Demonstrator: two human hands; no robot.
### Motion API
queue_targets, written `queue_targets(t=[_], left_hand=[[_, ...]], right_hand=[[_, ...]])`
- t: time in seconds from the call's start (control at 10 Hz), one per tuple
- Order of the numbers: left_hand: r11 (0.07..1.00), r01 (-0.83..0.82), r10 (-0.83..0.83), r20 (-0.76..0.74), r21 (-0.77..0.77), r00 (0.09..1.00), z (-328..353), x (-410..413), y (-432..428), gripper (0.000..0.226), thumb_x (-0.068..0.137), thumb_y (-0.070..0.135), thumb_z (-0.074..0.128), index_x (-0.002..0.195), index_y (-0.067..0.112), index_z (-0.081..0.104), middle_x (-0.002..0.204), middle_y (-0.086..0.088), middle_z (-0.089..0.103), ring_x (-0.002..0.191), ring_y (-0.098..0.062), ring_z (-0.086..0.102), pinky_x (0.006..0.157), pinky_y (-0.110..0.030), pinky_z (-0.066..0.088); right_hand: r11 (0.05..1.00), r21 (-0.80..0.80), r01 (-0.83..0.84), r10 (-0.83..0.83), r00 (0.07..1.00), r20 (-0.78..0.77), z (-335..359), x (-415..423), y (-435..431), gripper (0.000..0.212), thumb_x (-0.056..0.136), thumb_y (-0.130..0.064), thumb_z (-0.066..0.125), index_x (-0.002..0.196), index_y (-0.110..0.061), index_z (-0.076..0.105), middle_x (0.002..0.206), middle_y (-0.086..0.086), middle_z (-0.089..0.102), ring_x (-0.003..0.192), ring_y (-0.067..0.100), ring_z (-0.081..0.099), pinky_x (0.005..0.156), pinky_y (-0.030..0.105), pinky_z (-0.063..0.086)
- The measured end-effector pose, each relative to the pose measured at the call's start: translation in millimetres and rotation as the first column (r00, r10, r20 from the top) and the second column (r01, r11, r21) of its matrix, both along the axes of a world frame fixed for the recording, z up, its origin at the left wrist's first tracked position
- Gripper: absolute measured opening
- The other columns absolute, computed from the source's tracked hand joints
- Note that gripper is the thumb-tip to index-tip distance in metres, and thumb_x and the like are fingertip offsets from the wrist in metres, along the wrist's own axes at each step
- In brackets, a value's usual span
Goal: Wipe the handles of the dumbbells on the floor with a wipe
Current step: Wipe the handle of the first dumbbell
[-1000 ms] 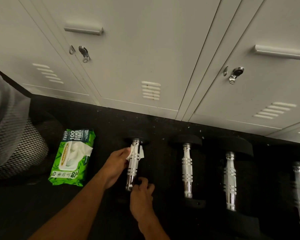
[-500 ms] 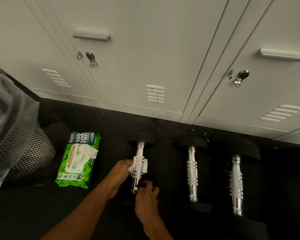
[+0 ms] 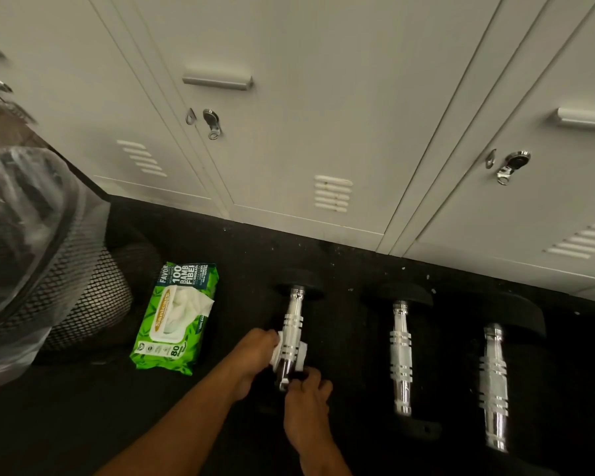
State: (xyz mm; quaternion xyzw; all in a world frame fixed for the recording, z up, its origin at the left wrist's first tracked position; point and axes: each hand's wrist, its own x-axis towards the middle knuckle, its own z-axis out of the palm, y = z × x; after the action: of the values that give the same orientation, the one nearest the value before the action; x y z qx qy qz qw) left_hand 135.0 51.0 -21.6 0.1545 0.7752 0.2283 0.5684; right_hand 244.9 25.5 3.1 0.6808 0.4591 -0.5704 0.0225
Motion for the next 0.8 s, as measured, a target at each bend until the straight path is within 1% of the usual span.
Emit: queue_targets(t=[0.1, 0.2, 0.3, 0.4, 0.5, 0.6, 0.7, 0.8], left_hand=[[0.994, -0.109, 0.107, 0.044, 0.027, 0.993, 2, 1, 21, 0.03, 0.096, 0.013, 0.039, 0.078, 0.007, 0.063, 0.068, -0.008, 0.062, 0.061, -0.017, 0.055, 0.059, -0.027, 0.042], [0.977, -0.202, 0.197, 0.068, 0.071, 0.978, 8, -1, 42, 0.026, 0.097, 0.014, 0.041, 0.084, 0.007, 0.062, 0.077, -0.011, 0.063, 0.07, -0.02, 0.057, 0.069, -0.032, 0.045], [0.979, -0.185, 0.181, 0.058, 0.088, 0.982, 5, -4, 52, 0.024, 0.097, 0.018, 0.044, 0.088, 0.008, 0.064, 0.088, -0.013, 0.064, 0.079, -0.023, 0.058, 0.076, -0.038, 0.046], [0.985, -0.137, 0.134, 0.035, 0.107, 0.99, 5, -3, 45, 0.03, 0.096, 0.028, 0.043, 0.099, 0.012, 0.069, 0.1, -0.013, 0.069, 0.094, -0.026, 0.063, 0.09, -0.042, 0.05], [0.995, -0.02, 0.016, 0.04, 0.1, 0.999, 0, -5, 31, 0.036, 0.093, 0.034, 0.04, 0.102, 0.019, 0.072, 0.1, -0.007, 0.074, 0.098, -0.024, 0.067, 0.096, -0.046, 0.049], [0.994, 0.055, -0.059, 0.041, 0.093, 0.997, -4, -6, 18, 0.039, 0.09, 0.037, 0.039, 0.1, 0.023, 0.074, 0.098, -0.004, 0.075, 0.098, -0.022, 0.068, 0.097, -0.047, 0.048], [0.99, 0.101, -0.104, 0.02, 0.098, 0.994, -5, -9, 7, 0.039, 0.09, 0.034, 0.039, 0.096, 0.022, 0.075, 0.098, 0.0, 0.075, 0.098, -0.02, 0.068, 0.097, -0.042, 0.048], [0.981, 0.165, -0.165, -0.013, 0.104, 0.986, -7, -7, -10, 0.04, 0.083, 0.036, 0.041, 0.087, 0.017, 0.076, 0.091, 0.0, 0.076, 0.09, -0.019, 0.069, 0.091, -0.038, 0.049]], right_hand=[[0.999, 0.031, -0.045, 0.045, 0.999, -0.01, 1, 4, -3, 0.043, 0.101, -0.02, 0.031, 0.142, -0.011, 0.03, 0.142, 0.014, 0.031, 0.127, 0.03, 0.039, 0.108, 0.042, 0.033], [0.995, 0.052, -0.087, 0.089, 0.995, -0.036, 2, 7, -4, 0.044, 0.1, -0.019, 0.031, 0.143, -0.009, 0.03, 0.143, 0.015, 0.032, 0.131, 0.029, 0.034, 0.108, 0.041, 0.032], [0.995, 0.056, -0.086, 0.088, 0.995, -0.04, 2, 7, -3, 0.044, 0.099, -0.019, 0.032, 0.143, -0.01, 0.031, 0.143, 0.015, 0.033, 0.13, 0.029, 0.035, 0.108, 0.042, 0.032], [0.996, 0.05, -0.068, 0.07, 0.997, -0.043, 1, 7, -3, 0.044, 0.099, -0.019, 0.033, 0.142, -0.01, 0.033, 0.142, 0.015, 0.035, 0.129, 0.029, 0.036, 0.107, 0.041, 0.033], [0.997, 0.046, -0.055, 0.057, 0.998, -0.041, 0, 7, -3, 0.043, 0.099, -0.019, 0.034, 0.141, -0.01, 0.034, 0.141, 0.015, 0.036, 0.129, 0.029, 0.037, 0.107, 0.041, 0.034], [0.996, 0.042, -0.074, 0.075, 0.997, -0.032, -1, 8, -3, 0.043, 0.1, -0.02, 0.033, 0.142, -0.011, 0.034, 0.141, 0.015, 0.036, 0.128, 0.028, 0.038, 0.107, 0.039, 0.034], [0.998, 0.024, -0.05, 0.05, 0.999, -0.009, -3, 4, -2, 0.042, 0.1, -0.021, 0.032, 0.141, -0.013, 0.032, 0.143, 0.012, 0.033, 0.126, 0.027, 0.039, 0.107, 0.039, 0.035], [0.997, -0.037, 0.061, -0.061, 0.998, 0.0, -4, 0, 0, 0.04, 0.102, -0.023, 0.033, 0.142, -0.017, 0.03, 0.142, 0.011, 0.028, 0.121, 0.028, 0.046, 0.107, 0.04, 0.036]])
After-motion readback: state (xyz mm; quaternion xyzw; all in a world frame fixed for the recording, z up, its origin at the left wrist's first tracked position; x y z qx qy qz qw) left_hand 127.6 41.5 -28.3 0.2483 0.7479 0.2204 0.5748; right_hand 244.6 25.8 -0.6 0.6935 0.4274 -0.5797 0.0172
